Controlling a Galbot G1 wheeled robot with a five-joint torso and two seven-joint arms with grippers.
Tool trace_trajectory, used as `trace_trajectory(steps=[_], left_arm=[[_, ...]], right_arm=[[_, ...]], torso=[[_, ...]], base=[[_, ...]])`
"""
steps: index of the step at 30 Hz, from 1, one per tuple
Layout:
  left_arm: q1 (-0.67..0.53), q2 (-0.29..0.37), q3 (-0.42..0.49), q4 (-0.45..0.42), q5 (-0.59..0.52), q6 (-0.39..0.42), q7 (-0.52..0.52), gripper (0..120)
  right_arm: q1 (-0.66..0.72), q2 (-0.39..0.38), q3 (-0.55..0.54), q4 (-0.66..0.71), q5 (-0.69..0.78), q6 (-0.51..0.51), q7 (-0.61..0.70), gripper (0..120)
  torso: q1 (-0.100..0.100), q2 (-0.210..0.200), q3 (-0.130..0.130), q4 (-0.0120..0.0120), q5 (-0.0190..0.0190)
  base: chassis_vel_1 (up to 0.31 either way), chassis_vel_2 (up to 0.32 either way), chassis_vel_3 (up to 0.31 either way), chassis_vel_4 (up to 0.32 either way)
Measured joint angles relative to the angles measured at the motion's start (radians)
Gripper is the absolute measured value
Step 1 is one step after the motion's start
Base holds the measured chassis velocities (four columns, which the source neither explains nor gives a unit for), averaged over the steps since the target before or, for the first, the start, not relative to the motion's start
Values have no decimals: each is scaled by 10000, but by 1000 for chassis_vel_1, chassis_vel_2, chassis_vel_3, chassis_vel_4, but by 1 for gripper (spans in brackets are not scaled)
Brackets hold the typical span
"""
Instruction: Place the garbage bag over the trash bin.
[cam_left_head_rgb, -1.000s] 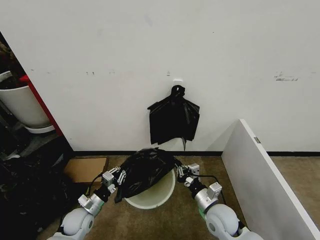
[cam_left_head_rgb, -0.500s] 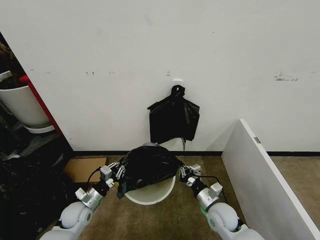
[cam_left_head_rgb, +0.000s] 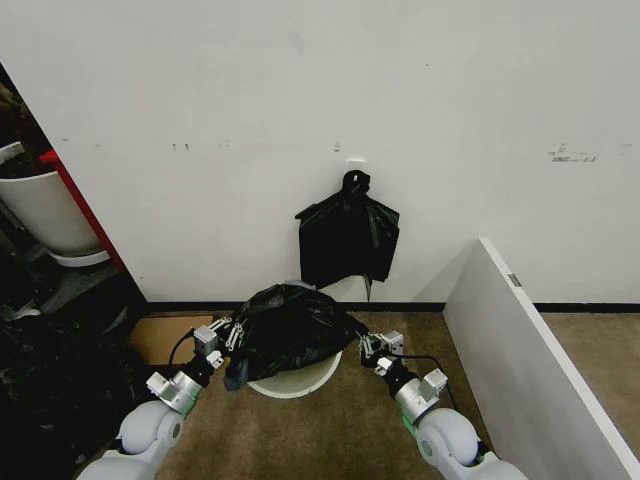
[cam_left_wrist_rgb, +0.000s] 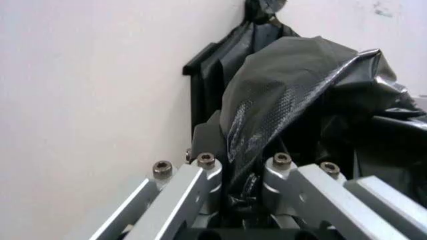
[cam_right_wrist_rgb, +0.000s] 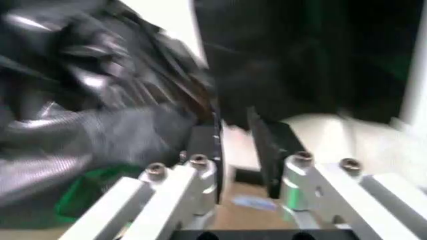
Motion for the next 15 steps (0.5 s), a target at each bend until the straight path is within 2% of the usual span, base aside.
trace_trajectory(steps=[3,5,7,10,14,15], left_arm=[[6,-114,60,-156,65,148,-280,5],[-9,-183,115,-209,143,239,-445,5],[-22,-218,135,-226,170,283,-529,5],[-72,-320,191,-248,218,396,-794,5],[-153,-417,244,-265,269,517,-1272,5],[-153,-417,244,-265,269,517,-1272,5]], right_arm=[[-132,105,-297,993,232,-1557,3281,30],[-208,194,-435,1534,558,-2164,4811,39],[-262,220,-467,1722,646,-2240,5202,43],[-534,257,-540,2374,775,-2247,5941,54],[-1034,252,-657,3229,1171,-1890,5940,72],[-1034,252,-657,3229,1171,-1890,5940,72]], torso=[[0,0,0,1,-2],[0,0,0,0,0],[0,0,0,0,-1],[0,0,0,0,-1],[0,0,0,0,-2],[0,0,0,0,-2]], base=[[0,0,0,0],[0,0,0,0],[0,0,0,0],[0,0,0,0],[0,0,0,0],[0,0,0,0]])
